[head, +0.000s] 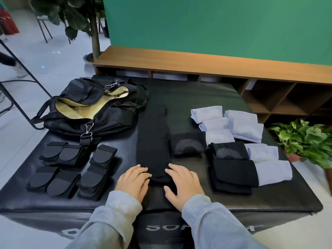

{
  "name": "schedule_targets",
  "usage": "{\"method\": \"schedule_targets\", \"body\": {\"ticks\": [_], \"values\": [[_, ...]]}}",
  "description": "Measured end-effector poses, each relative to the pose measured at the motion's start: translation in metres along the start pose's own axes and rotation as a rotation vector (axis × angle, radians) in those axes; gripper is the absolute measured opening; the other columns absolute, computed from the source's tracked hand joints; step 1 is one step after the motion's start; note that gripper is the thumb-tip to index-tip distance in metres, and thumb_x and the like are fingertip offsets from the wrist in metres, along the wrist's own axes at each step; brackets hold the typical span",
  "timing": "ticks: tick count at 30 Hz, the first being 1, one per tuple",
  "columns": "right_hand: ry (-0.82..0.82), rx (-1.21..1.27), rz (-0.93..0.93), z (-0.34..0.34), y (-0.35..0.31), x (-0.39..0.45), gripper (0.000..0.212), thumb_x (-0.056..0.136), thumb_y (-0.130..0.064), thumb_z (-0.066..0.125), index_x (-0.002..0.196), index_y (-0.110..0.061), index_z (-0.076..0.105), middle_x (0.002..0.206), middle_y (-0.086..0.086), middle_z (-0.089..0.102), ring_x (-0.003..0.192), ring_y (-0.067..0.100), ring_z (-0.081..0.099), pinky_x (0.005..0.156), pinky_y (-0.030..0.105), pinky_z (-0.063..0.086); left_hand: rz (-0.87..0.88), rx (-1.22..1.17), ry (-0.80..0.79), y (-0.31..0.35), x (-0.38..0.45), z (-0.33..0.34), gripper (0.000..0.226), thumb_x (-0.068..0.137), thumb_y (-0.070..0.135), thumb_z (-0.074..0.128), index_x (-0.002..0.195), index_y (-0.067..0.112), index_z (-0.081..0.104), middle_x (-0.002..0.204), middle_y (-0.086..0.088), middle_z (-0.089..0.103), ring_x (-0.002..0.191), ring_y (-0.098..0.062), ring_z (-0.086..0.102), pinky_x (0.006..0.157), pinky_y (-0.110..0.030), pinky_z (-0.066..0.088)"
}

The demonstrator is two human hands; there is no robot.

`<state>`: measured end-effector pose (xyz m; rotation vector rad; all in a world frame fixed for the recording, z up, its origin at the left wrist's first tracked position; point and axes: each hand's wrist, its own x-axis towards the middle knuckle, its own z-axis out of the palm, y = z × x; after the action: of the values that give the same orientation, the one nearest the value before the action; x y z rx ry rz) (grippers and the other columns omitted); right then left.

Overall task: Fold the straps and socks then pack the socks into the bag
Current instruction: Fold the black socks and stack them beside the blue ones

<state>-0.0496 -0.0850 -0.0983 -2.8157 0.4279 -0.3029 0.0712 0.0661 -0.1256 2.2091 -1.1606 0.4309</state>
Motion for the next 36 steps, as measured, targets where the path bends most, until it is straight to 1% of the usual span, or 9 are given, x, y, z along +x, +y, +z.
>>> {"method": "schedule_targets", "body": {"ticks": [8, 13, 16, 19, 21, 26, 29, 31, 36], "values": [[-0.023, 0.030, -0.010, -0.002, 0.002, -0.009, 0.049, 0.069, -0.032, 0.042, 0.116, -0.027, 0.057, 0.129, -0.007, 0.056, 0.123, 0.008, 0.039, 0.093, 0.027, 0.035, 0.003, -0.037, -0.026, -0.001, -0.011, -0.014, 0.032, 0.075, 0.032, 0.042, 0.072, 0.022, 0.072, 0.085, 0.009, 0.069, 0.095, -0.007, 0.048, 0.069, -0.025, 0.053], [-0.004, 0.055, -0.063, -0.001, -0.002, -0.012, 0.035, 0.074, -0.029, 0.046, 0.108, -0.034, 0.056, 0.127, -0.008, 0.057, 0.122, 0.010, 0.046, 0.096, 0.034, 0.043, 0.020, -0.031, -0.014, -0.001, -0.023, -0.025, 0.029, 0.071, 0.035, 0.043, 0.069, 0.024, 0.070, 0.084, 0.011, 0.068, 0.091, -0.006, 0.047, 0.064, -0.027, 0.056], [-0.127, 0.066, -0.027, -0.004, -0.009, -0.013, 0.035, 0.087, -0.022, 0.051, 0.120, -0.030, 0.056, 0.143, -0.013, 0.041, 0.138, 0.009, 0.028, 0.117, 0.038, 0.014, 0.045, 0.026, -0.036, 0.007, -0.029, -0.030, 0.029, 0.065, 0.046, 0.047, 0.069, 0.026, 0.067, 0.083, 0.011, 0.067, 0.098, -0.008, 0.048, 0.065, -0.030, 0.054], [-0.167, 0.066, -0.001, -0.006, -0.014, -0.010, 0.037, 0.091, -0.023, 0.048, 0.127, -0.029, 0.051, 0.147, -0.015, 0.031, 0.142, 0.007, 0.013, 0.115, 0.031, -0.002, 0.088, 0.090, -0.078, 0.014, -0.032, -0.031, 0.038, 0.055, 0.056, 0.056, 0.085, 0.033, 0.059, 0.088, 0.014, 0.066, 0.100, -0.007, 0.047, 0.079, -0.027, 0.047], [-0.185, 0.093, 0.017, -0.008, -0.019, -0.010, 0.037, 0.091, -0.024, 0.048, 0.128, -0.027, 0.052, 0.145, -0.011, 0.034, 0.141, 0.008, 0.015, 0.116, 0.033, 0.000, 0.090, 0.088, -0.086, 0.021, -0.032, -0.033, 0.048, 0.050, 0.052, 0.065, 0.092, 0.036, 0.049, 0.093, 0.017, 0.062, 0.096, -0.006, 0.046, 0.079, -0.025, 0.032], [-0.117, 0.167, -0.056, -0.004, -0.030, -0.021, 0.056, 0.077, -0.047, 0.031, 0.104, -0.015, 0.068, 0.118, -0.001, 0.059, 0.124, 0.021, 0.047, 0.112, 0.043, 0.021, 0.140, 0.125, 0.026, 0.026, -0.026, -0.045, 0.025, 0.068, 0.043, 0.047, 0.092, 0.037, 0.048, 0.091, 0.017, 0.040, 0.076, -0.007, 0.040, 0.065, -0.021, 0.016], [-0.171, 0.165, -0.093, -0.013, -0.035, -0.024, 0.064, 0.077, -0.055, 0.020, 0.106, -0.018, 0.063, 0.112, -0.006, 0.059, 0.113, 0.015, 0.049, 0.111, 0.031, 0.019, 0.141, 0.063, -0.001, 0.025, -0.022, -0.054, 0.021, 0.073, 0.036, 0.045, 0.093, 0.036, 0.051, 0.089, 0.015, 0.042, 0.060, -0.006, 0.045, 0.059, -0.017, 0.031], [-0.153, 0.207, -0.076, -0.021, -0.038, -0.022, 0.052, 0.086, -0.048, 0.026, 0.113, -0.020, 0.060, 0.111, -0.006, 0.060, 0.107, 0.015, 0.049, 0.105, 0.027, 0.027, 0.075, 0.015, -0.056, 0.028, -0.020, -0.061, 0.022, 0.075, 0.035, 0.043, 0.095, 0.037, 0.051, 0.093, 0.017, 0.046, 0.049, -0.004, 0.045, 0.045, -0.015, 0.038], [-0.163, 0.158, -0.036, -0.024, -0.034, -0.011, 0.046, 0.087, -0.020, 0.042, 0.132, -0.023, 0.049, 0.137, -0.010, 0.044, 0.131, 0.010, 0.031, 0.108, 0.023, 0.019, -0.056, -0.108, -0.094, 0.036, -0.021, -0.071, 0.022, 0.076, 0.034, 0.040, 0.095, 0.039, 0.050, 0.099, 0.023, 0.050, 0.062, 0.001, 0.050, 0.050, -0.015, 0.043]]}}
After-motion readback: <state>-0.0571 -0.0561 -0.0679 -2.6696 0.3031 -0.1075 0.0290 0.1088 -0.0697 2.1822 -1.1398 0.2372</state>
